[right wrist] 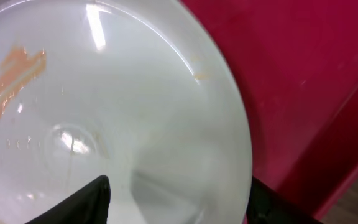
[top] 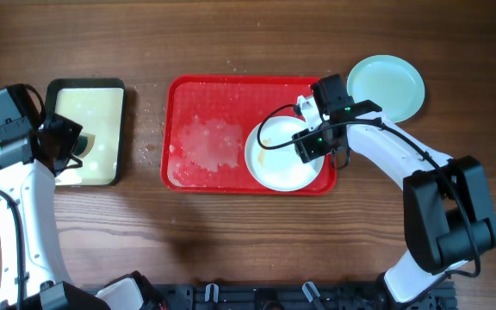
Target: Clean dirty plates on tray and stack at the side
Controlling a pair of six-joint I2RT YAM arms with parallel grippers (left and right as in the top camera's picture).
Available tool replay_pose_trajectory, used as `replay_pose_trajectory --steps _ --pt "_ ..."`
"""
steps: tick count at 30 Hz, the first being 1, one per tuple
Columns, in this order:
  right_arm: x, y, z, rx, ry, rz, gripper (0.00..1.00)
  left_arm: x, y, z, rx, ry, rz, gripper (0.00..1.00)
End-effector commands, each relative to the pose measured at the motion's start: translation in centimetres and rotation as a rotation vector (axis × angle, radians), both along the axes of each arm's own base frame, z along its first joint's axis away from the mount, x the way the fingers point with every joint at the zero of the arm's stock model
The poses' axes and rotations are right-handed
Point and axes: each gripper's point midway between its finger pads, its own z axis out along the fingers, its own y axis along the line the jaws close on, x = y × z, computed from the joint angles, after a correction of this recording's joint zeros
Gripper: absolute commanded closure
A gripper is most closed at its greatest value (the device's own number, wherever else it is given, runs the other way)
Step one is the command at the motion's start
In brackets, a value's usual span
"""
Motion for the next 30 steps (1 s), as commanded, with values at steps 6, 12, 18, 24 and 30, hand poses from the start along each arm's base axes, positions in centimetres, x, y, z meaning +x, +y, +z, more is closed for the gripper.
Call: replay_pose_trajectory --steps 6,12,18,24,30 --pt "-2.5 -0.7 -0.2 0.004 0.138 -0.223 0.61 0.2 0.0 -0.1 -0.013 -0.007 0.007 0.96" --pt "-0.7 0.0 0.1 0.07 0.101 -0.372 0.94 0.4 -0.2 0.0 -0.021 -0.017 -0.001 0.96" --pt "0.2 2.2 0.6 0.161 0.074 -0.326 0.96 3.3 -4.7 1.0 -0.064 -0.105 -0.228 0.96" --pt "0.3 1.4 -2.6 0.082 0.093 -0.337 0.73 4.0 -7.2 1.1 -0.047 -0.107 -0.331 0.96" --pt "2.2 2.2 -1.8 0.104 0.052 -0.313 0.96 4.5 -11.5 1.0 -0.061 -0.102 -0.449 0.96"
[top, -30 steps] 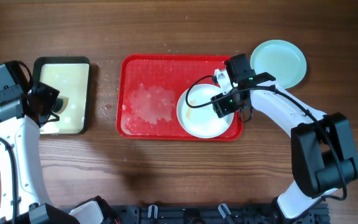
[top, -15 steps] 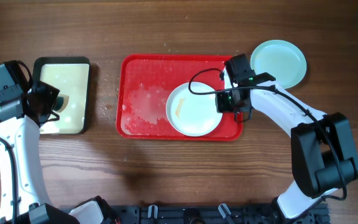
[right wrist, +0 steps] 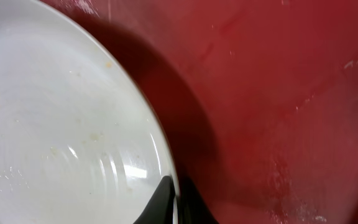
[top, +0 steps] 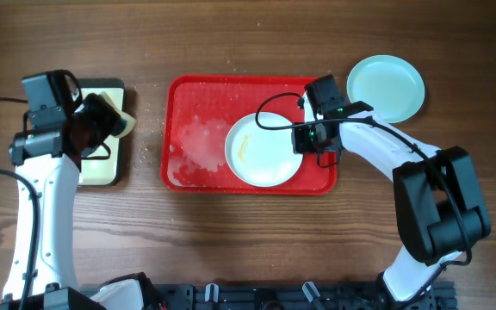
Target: Clean dirty plates on tray and stack at the side
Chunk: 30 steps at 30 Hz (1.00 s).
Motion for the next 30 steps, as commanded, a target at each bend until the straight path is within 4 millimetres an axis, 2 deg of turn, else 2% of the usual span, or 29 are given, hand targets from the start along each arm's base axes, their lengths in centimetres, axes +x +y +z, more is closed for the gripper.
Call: replay_pose_trajectory --steps 1,3,5,6,7,9,12,14,18,26,28,30 --pt "1.7 0.5 0.1 -0.013 -0.027 0.019 0.96 0.4 -4.3 -0.1 -0.026 -0.001 -0.136 0.96" --pt "3.9 2.3 2.2 0.023 -0.109 0.038 0.96 0.9 -8.1 0.0 -0.042 -0.018 -0.231 0.96" --pt "5.1 3.8 3.2 0.046 -0.175 0.061 0.96 1.2 -11.1 -0.1 -0.042 -0.03 -0.315 0.96" --pt "5.7 4.8 3.6 0.068 -0.211 0.06 0.96 1.3 -13.8 -0.8 -0.05 -0.023 -0.369 0.96" --pt "6.1 5.5 3.7 0.086 -0.23 0.058 0.96 1.4 -15.4 -1.8 -0.062 0.001 -0.359 0.96" --pt "6.2 5.9 2.9 0.096 -0.22 0.046 0.96 1.9 -17.6 -3.5 -0.051 0.023 -0.39 0.96" --pt "5.1 6.8 -0.2 0.137 -0.13 0.075 0.96 2.6 -21.7 -6.7 -0.048 0.043 -0.479 0.96" --pt "4.4 6.6 -1.9 0.128 -0.083 0.077 0.96 2.3 -23.2 -8.7 -0.042 0.078 -0.514 0.96" --pt "3.9 6.8 -2.1 0.14 -0.058 0.085 0.96 1.6 -24.6 -12.0 -0.03 0.146 -0.551 0.96" --pt "4.1 6.4 -2.3 0.116 -0.068 0.077 0.96 1.8 -24.5 -16.5 -0.009 0.215 -0.543 0.96" --pt "4.1 6.1 -2.4 0.098 -0.07 0.071 0.96 1.8 -22.4 -17.5 0.08 0.247 -0.491 0.96" --pt "4.1 6.1 -2.4 0.097 -0.068 0.071 0.96 1.6 -18.9 -17.7 0.201 0.293 -0.412 0.96"
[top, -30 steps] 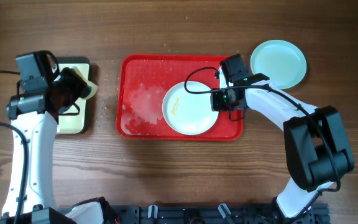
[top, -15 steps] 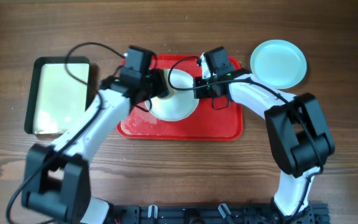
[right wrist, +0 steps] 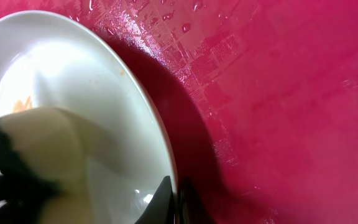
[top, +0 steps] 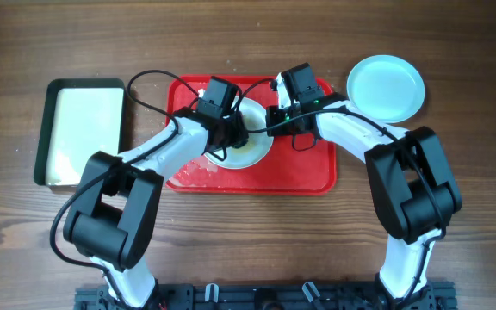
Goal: Clean dirty plates on tray and stack at the side
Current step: 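Scrub the white plate with the sponge in the left gripper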
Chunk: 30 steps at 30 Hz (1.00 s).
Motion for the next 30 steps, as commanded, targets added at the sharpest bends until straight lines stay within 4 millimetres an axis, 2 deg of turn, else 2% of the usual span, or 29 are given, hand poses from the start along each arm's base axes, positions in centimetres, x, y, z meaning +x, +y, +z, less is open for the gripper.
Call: replay_pose_trajectory --steps 1,4,6,8,10,11,13,15,17,19,20,21,24,26,27,30 --pt "-0.9 -0.8 -2.5 -0.054 0.057 -0.01 0.96 -0.6 7.6 -2.1 0.291 0.048 0.129 0.96" --pt "-0.9 -0.8 -2.5 -0.054 0.057 -0.01 0.96 -1.0 11.2 -1.0 0.408 0.061 0.114 0.96" --pt "-0.9 -0.8 -2.4 -0.054 0.056 -0.01 0.96 -0.6 14.0 0.9 0.473 0.027 0.153 0.96" --pt "-0.9 -0.8 -2.4 -0.054 0.056 -0.01 0.96 0.3 14.2 3.2 0.444 -0.04 0.183 0.96" --pt "-0.9 -0.8 -2.4 -0.054 0.056 -0.011 0.96 1.3 11.9 4.3 0.314 -0.094 0.158 0.96" --pt "-0.9 -0.8 -2.4 -0.053 0.056 -0.011 0.96 2.3 8.0 4.9 0.102 -0.116 0.092 0.96" --pt "-0.9 -0.8 -2.4 -0.053 0.056 -0.011 0.96 3.3 4.1 5.3 -0.093 -0.132 0.056 0.96" --pt "-0.9 -0.8 -2.4 -0.054 0.056 -0.011 0.96 3.6 2.4 4.1 -0.132 -0.116 0.086 0.96" --pt "-0.9 -0.8 -2.4 -0.053 0.056 -0.011 0.96 2.6 0.2 1.2 -0.12 -0.065 0.041 0.96" --pt "-0.9 -0.8 -2.4 -0.054 0.056 -0.011 0.96 1.7 -0.5 -1.5 -0.074 -0.019 0.022 0.96" --pt "-0.9 -0.8 -2.4 -0.054 0.056 -0.011 0.96 1.6 0.0 -2.3 -0.038 -0.011 0.034 0.96" --pt "-0.9 -0.8 -2.5 -0.054 0.057 -0.011 0.96 1.6 1.9 -3.2 0.057 -0.008 0.075 0.96" --pt "-1.0 -0.8 -2.5 -0.055 0.059 -0.01 0.96 1.8 6.0 -2.5 0.212 -0.031 0.107 0.96" --pt "-1.0 -0.8 -2.5 -0.054 0.059 -0.011 0.96 1.7 9.1 -1.4 0.335 -0.043 0.14 0.96" --pt "-1.0 -0.8 -2.5 -0.055 0.058 -0.01 0.96 1.5 11.4 -0.1 0.437 -0.063 0.181 0.96" --pt "-1.0 -0.8 -2.5 -0.054 0.059 -0.012 0.96 1.5 14.7 3.1 0.607 -0.131 0.242 0.96"
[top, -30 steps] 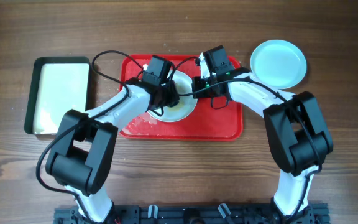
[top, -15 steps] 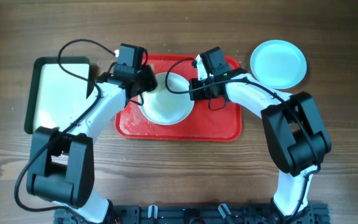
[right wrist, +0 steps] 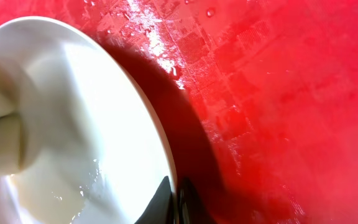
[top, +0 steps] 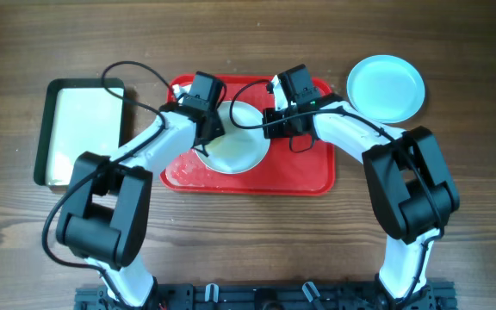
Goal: Clean dirty plates on tray and stack at the side
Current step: 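Scrub the white plate with the sponge in the left gripper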
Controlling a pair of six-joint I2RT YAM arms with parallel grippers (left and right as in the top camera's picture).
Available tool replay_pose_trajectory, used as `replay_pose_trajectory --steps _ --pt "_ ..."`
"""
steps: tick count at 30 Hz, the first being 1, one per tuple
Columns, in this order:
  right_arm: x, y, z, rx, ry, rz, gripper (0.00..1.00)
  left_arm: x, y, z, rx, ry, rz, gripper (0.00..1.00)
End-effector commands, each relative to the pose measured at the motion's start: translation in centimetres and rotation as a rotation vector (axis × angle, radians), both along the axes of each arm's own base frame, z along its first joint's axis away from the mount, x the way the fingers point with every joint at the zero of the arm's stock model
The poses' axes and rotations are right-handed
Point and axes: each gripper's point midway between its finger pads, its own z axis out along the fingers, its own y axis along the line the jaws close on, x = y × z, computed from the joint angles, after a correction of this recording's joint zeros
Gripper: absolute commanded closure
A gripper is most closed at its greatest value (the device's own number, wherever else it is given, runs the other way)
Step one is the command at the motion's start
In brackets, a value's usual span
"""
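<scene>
A white plate [top: 241, 146] lies in the top middle of the red tray [top: 304, 168]. My right gripper [top: 268, 120] is shut on its right rim. In the right wrist view the fingertips [right wrist: 174, 198] pinch the plate [right wrist: 86, 124], which tilts up off the wet tray [right wrist: 278, 93] with a dark shadow under it. My left gripper [top: 211, 129] is at the plate's left edge, shut on a pale sponge [right wrist: 2, 134] that presses on the plate's inside. Wet film shows on the plate, and I see no orange stain.
A clean light blue plate [top: 386, 88] sits on the table right of the tray. A metal pan of soapy water [top: 80, 133] stands to the tray's left. Foam and water lie on the tray's left half. Both arms' cables cross above the tray.
The sponge in my left gripper has moved from the plate's middle to its left side. The orange smear no longer shows. My right gripper still holds the rim in much the same place.
First my right gripper was open over the smeared plate at the tray's right, my left at the soapy pan. Then the right was shut on the rim and the left held the sponge. Then plate and sponge met at the tray's top middle; now the smear is gone.
</scene>
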Motion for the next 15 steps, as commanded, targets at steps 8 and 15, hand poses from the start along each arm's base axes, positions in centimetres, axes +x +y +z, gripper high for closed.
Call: replay_pose_trajectory --steps 8,15 --pt "-0.3 -1.6 -2.4 -0.075 0.034 -0.028 0.96 0.9 7.0 12.9 0.015 -0.321 0.208 0.96" --pt "-0.2 -1.4 -2.3 -0.064 0.036 -0.051 0.96 0.6 -2.9 10.5 -0.428 -0.175 -0.027 0.96"
